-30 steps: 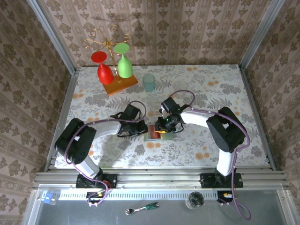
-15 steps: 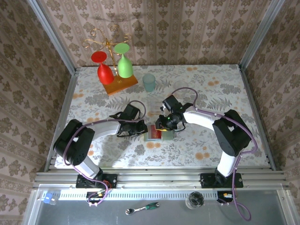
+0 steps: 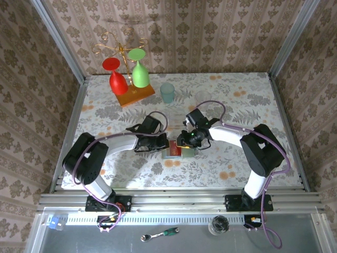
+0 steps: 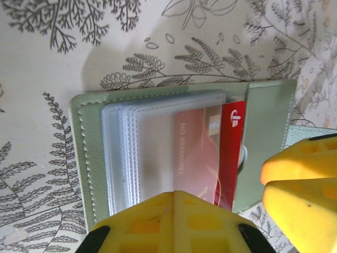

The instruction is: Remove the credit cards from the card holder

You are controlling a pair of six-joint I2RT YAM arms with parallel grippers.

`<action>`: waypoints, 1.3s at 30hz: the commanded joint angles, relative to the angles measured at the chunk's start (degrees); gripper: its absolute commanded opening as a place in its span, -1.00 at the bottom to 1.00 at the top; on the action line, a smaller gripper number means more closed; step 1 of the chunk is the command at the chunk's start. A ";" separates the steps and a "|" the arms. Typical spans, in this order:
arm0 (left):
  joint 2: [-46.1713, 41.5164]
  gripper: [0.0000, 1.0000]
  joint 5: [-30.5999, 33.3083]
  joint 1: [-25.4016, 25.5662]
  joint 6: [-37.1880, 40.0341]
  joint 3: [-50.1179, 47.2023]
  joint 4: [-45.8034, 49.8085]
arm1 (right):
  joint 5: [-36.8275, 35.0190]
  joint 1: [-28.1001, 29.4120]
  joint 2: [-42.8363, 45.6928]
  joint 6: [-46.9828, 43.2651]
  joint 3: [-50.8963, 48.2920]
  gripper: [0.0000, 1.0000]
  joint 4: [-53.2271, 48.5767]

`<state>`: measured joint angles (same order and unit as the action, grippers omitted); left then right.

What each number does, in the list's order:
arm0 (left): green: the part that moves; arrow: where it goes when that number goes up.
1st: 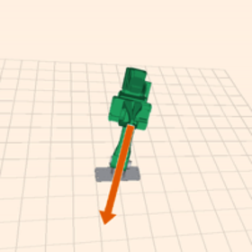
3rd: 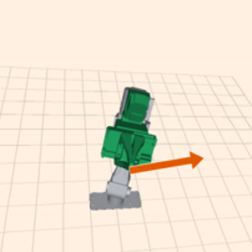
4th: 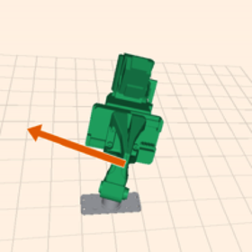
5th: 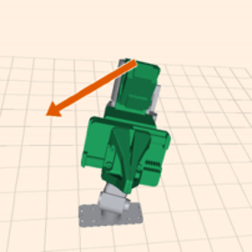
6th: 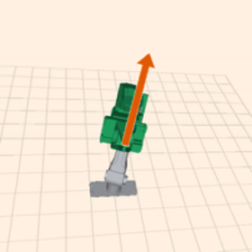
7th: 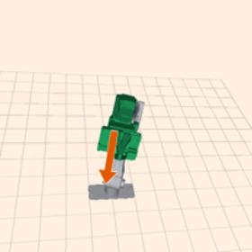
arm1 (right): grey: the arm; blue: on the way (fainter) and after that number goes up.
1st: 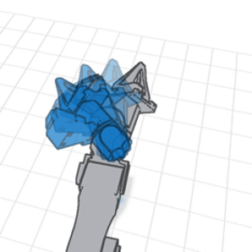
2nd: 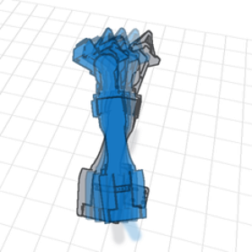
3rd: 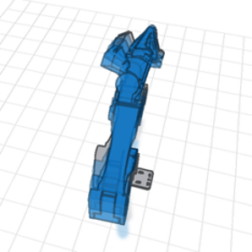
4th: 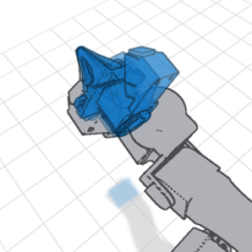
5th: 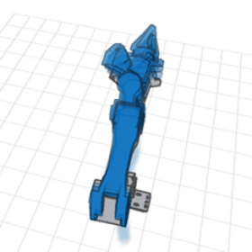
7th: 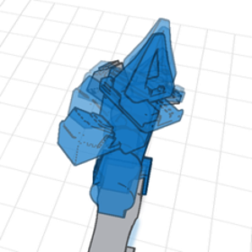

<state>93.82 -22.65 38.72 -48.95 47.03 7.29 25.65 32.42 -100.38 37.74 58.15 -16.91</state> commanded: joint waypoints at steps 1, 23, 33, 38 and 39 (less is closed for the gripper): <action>1.12 -0.96 -0.77 0.25 0.78 0.74 -0.51 | 2.18 -0.51 0.61 0.14 -1.15 -0.41 2.24; 2.25 -1.00 0.59 0.22 0.87 -0.92 0.97 | 4.77 -1.66 -3.64 1.98 -4.16 -0.45 7.49; 2.66 -1.00 0.68 0.15 0.87 -1.01 1.06 | 9.43 -2.28 -4.74 4.98 -5.68 -0.48 12.50; 2.79 -1.00 0.59 0.12 0.87 -0.97 1.14 | 9.56 -2.54 -4.39 5.60 -6.41 -0.60 13.57; 2.82 -1.00 0.59 0.08 0.87 -0.97 1.15 | 9.43 -2.54 -4.19 5.55 -6.48 -0.62 13.57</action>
<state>94.94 -22.72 38.70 -48.95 46.96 6.85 33.47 30.15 -104.18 42.46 52.53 -4.45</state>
